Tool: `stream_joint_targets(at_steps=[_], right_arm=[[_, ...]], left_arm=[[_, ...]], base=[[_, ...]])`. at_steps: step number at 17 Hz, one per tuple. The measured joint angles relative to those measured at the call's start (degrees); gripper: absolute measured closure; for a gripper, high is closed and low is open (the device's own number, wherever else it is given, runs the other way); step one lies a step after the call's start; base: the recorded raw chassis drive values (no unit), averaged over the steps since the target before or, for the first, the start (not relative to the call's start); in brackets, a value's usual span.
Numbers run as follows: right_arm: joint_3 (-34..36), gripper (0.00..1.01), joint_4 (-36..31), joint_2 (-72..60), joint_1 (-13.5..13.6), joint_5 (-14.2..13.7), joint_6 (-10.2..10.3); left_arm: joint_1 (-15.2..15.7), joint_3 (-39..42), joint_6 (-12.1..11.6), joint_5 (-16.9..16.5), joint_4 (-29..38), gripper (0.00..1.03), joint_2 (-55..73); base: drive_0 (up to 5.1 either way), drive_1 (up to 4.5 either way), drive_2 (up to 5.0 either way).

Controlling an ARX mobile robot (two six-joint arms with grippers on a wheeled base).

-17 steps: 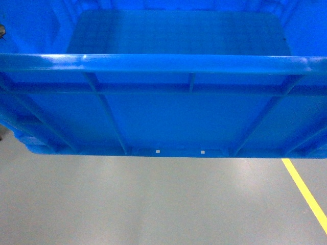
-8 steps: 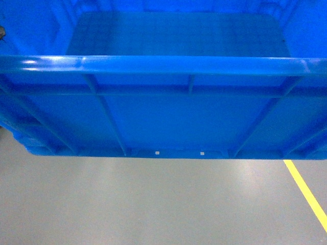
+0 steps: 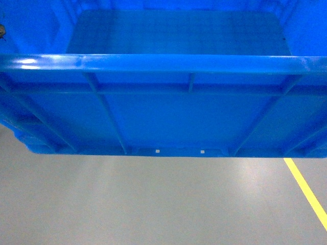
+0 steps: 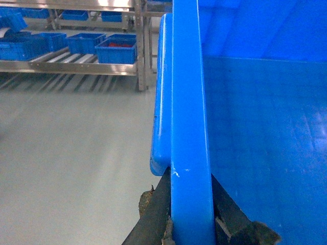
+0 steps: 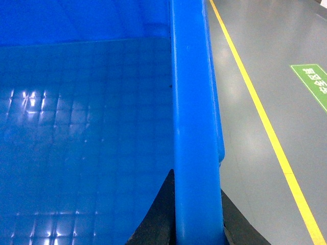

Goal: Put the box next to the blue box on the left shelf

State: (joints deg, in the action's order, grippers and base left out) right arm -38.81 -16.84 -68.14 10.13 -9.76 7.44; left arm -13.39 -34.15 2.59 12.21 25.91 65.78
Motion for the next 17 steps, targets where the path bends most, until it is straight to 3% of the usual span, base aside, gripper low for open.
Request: stream_joint_targets(at_steps=[17], right_arm=[[0.0, 0.93, 0.1, 0.0, 0.0, 0.0, 0.0]], left_arm=[[0.0, 0.0, 0.0, -0.1, 0.0, 0.94, 0.0]], base=[[0.0, 4.24, -4.2]])
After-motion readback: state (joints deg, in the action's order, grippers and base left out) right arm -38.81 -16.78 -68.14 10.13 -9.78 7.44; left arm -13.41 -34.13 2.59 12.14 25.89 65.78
